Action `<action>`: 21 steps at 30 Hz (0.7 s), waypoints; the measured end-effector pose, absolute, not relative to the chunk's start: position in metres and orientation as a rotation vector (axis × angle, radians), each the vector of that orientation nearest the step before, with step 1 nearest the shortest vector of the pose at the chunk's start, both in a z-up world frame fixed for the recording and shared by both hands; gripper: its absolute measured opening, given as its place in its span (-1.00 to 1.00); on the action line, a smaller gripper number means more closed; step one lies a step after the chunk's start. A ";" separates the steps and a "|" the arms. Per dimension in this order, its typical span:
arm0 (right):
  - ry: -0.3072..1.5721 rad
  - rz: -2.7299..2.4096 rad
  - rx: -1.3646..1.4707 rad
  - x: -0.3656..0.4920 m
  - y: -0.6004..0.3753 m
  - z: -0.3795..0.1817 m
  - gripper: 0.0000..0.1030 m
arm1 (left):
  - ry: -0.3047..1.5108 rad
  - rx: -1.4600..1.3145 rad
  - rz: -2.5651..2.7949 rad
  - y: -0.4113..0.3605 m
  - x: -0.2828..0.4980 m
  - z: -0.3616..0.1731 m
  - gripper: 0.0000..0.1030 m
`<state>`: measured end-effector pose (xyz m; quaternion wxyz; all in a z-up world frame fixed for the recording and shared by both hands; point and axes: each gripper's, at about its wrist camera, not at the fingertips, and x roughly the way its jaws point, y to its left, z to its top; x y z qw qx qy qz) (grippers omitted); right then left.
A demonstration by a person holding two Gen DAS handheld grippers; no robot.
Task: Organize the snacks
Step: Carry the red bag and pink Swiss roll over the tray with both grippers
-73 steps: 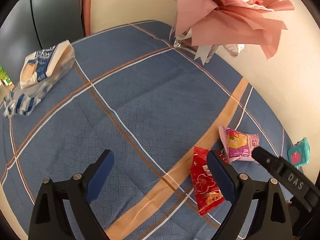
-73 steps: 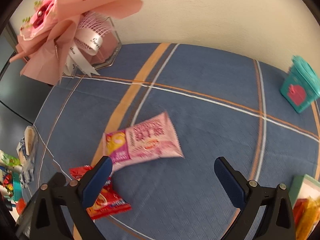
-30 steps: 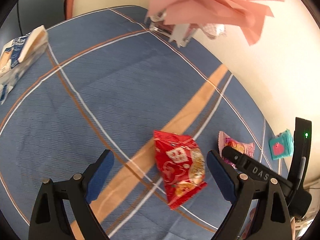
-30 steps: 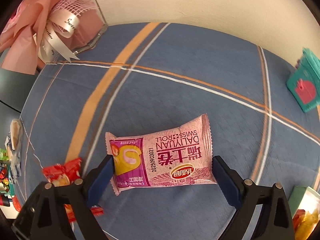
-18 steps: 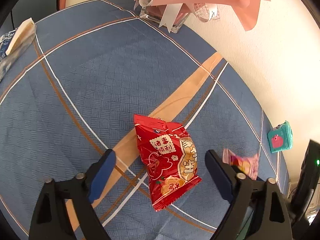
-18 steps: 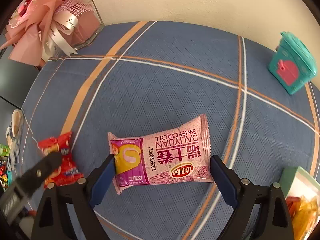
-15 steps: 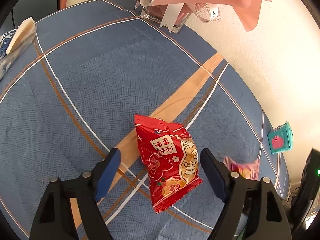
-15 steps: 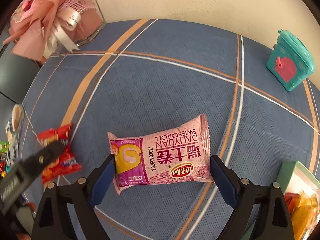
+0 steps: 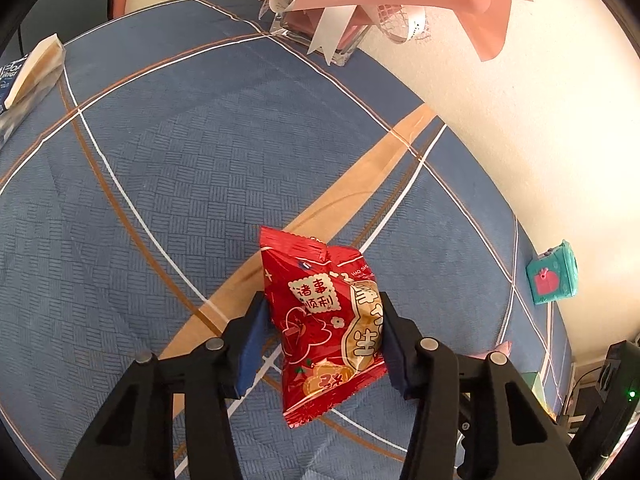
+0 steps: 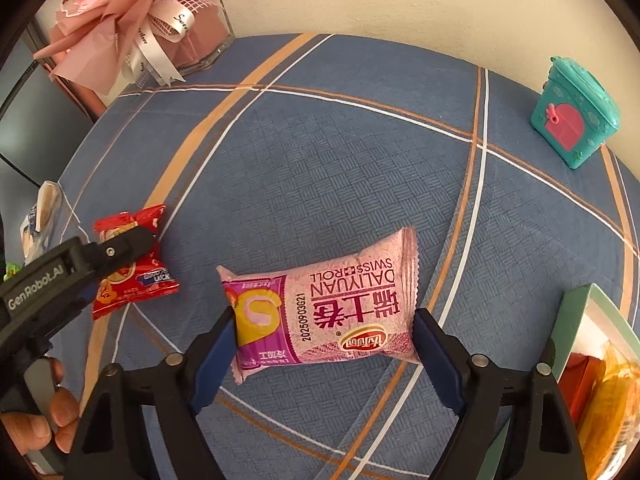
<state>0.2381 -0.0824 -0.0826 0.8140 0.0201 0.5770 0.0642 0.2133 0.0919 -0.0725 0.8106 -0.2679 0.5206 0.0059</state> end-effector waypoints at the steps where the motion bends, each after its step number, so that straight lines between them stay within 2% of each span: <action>1: 1.233 0.138 0.046 0.238 -0.081 -0.083 0.64 | 1.113 -0.572 0.009 0.091 0.213 -0.071 0.02; 21: 1.205 0.056 0.149 0.178 -0.114 -0.046 0.61 | 1.115 -0.463 -0.011 0.070 0.195 -0.020 0.02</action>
